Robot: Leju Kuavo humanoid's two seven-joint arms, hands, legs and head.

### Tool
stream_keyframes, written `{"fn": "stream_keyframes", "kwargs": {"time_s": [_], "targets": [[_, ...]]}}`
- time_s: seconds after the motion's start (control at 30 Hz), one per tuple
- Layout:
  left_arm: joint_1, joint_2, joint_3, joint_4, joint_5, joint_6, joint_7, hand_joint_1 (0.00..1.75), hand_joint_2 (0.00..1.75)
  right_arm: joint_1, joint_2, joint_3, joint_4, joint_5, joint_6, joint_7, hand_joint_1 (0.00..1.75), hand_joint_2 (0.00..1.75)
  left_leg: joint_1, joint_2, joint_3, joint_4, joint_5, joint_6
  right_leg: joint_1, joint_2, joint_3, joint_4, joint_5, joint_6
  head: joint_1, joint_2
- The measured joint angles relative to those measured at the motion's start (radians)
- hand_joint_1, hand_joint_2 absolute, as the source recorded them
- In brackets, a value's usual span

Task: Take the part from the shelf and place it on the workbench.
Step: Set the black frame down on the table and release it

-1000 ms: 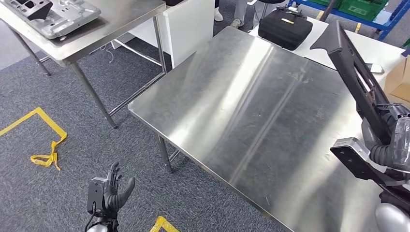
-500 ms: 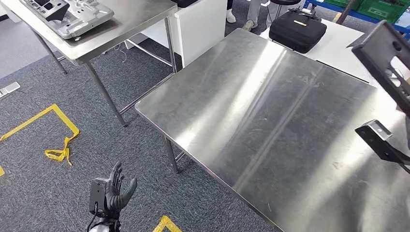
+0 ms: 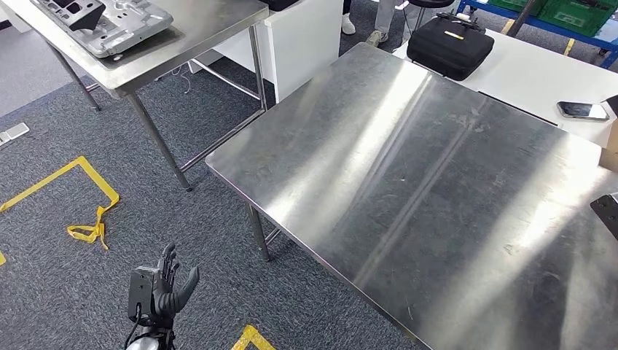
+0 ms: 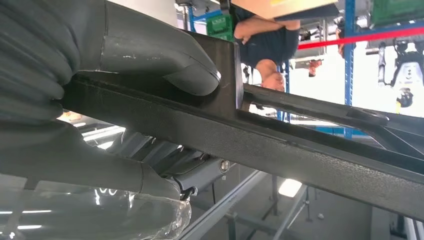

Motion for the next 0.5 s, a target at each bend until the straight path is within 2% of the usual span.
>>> {"fn": "stream_keyframes", "kwargs": {"time_s": [0.13,0.27,0.5], "targets": [[0.000,0.000,0.007,0.000,-0.010,0.003,-0.007,0.00,1.75,0.009,0.011,-0.006,0.055,-0.005,0.004,-0.019,1.75,1.75,-0.002,0.000,0.000,0.000,0.000,0.000,0.000,0.000,0.001,-0.001,0.000,0.000,0.000,0.000],[-0.001,-0.001,0.010,-0.001,-0.040,0.012,-0.015,0.00,1.75,0.008,0.047,0.020,0.136,0.041,0.001,-0.054,1.75,1.75,-0.004,0.000,0.000,0.000,0.000,0.000,-0.001,0.000,0.002,-0.001,0.000,0.000,0.000,0.000],[-0.013,-0.006,0.007,-0.003,-0.082,0.035,-0.037,0.00,1.75,-0.065,0.166,0.192,0.233,0.193,0.052,-0.093,1.75,1.75,-0.004,0.004,0.002,0.000,0.000,0.001,-0.001,0.002,0.002,-0.001,0.001,0.000,0.000,0.000]]}}
